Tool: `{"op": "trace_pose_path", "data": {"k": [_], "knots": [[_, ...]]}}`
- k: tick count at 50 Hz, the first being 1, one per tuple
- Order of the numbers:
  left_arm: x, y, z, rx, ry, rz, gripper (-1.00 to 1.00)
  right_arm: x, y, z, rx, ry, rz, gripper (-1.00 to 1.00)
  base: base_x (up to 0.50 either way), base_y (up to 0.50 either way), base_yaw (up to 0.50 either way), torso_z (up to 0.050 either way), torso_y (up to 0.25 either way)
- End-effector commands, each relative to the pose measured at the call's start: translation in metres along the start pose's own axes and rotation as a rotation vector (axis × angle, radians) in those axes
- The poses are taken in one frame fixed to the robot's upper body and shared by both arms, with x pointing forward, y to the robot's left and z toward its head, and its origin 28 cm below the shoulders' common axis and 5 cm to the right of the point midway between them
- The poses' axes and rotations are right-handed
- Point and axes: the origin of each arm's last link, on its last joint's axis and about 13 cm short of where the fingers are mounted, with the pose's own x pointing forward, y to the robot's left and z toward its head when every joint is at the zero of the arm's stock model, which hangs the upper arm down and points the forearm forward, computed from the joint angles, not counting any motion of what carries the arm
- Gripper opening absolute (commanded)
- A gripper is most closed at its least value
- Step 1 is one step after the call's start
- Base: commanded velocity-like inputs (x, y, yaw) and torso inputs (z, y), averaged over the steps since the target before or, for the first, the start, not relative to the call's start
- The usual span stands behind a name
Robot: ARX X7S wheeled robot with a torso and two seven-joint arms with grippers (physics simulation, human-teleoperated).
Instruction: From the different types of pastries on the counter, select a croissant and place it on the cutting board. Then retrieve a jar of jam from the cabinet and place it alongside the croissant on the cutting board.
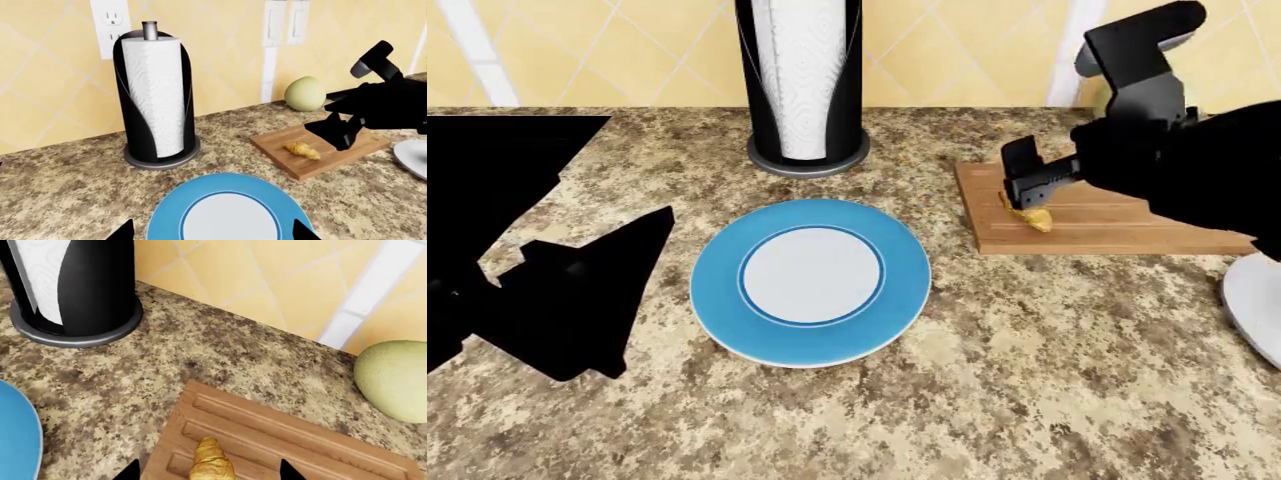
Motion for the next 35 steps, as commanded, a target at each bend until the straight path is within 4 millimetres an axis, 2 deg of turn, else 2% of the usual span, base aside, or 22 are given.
{"op": "trace_pose_path", "data": {"k": [1,17,29,35], "knots": [[0.001,0.001,-0.002,-0.008,-0.008,-0.005,1.0,-0.053,0.006,0.008,-0.001,-0.146,-0.02,1.0,0.0,0.0,0.0,0.0,0.0],[0.005,0.003,-0.003,-0.024,-0.025,-0.014,1.0,-0.121,0.021,0.014,0.051,-0.351,-0.147,1.0,0.0,0.0,0.0,0.0,0.0],[0.01,0.003,-0.003,-0.055,-0.063,-0.018,1.0,-0.186,0.022,0.008,0.112,-0.484,-0.237,1.0,0.0,0.0,0.0,0.0,0.0],[0.014,0.003,-0.002,-0.074,-0.08,-0.023,1.0,-0.208,0.022,0.012,0.133,-0.54,-0.288,1.0,0.0,0.0,0.0,0.0,0.0]]}}
